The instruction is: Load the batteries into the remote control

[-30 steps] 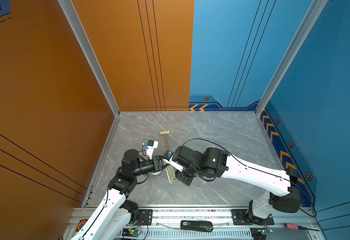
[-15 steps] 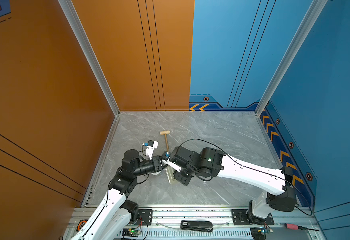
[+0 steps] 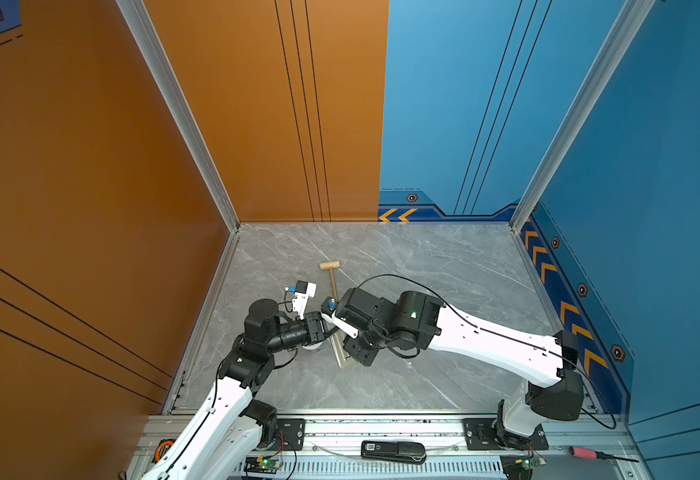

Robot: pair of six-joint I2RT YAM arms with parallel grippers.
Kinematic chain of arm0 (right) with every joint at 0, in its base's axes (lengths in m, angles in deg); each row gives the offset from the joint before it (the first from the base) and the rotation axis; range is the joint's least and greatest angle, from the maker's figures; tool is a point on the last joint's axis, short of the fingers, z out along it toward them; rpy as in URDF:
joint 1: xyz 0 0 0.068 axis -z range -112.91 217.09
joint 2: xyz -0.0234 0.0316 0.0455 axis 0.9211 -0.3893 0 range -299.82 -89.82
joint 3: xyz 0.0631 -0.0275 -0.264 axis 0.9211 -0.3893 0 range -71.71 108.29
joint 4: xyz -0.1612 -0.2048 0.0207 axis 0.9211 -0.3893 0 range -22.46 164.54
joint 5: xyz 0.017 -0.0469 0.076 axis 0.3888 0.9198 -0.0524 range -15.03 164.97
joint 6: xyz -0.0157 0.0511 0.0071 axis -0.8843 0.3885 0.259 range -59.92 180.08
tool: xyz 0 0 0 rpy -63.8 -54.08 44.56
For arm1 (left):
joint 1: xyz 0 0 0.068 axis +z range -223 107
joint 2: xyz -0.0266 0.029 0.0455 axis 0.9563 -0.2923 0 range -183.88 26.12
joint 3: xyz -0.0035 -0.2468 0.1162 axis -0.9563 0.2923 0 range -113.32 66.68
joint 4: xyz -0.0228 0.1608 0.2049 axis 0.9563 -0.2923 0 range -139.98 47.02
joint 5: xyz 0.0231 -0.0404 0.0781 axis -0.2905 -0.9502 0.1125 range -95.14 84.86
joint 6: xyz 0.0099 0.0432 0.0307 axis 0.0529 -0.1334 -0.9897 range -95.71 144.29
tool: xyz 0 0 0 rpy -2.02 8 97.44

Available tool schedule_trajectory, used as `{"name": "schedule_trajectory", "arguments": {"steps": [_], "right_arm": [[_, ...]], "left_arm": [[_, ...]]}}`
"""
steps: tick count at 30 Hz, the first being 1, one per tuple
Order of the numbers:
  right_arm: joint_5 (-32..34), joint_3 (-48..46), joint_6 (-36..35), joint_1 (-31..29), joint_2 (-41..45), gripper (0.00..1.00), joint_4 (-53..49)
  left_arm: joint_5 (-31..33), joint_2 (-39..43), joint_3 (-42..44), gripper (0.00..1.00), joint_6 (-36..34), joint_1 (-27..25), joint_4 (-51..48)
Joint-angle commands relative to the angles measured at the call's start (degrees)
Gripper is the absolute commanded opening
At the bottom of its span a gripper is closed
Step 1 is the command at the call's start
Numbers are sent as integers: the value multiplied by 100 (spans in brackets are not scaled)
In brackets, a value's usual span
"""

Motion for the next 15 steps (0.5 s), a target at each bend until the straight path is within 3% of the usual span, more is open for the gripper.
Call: {"name": "schedule_trajectory", "arguments": {"steps": [1,9,15], "right_arm": [[317,38,177,161,-170,25,-112],[412,-25,309,311,109,32,76],[232,-615,683,716,648,43,679]], "left_arm": [[-242,29,-39,0,16,24,169],[186,-110,-322,0,-669,25,-804],[578,-233,-513,0,-880,21,-1133]]}}
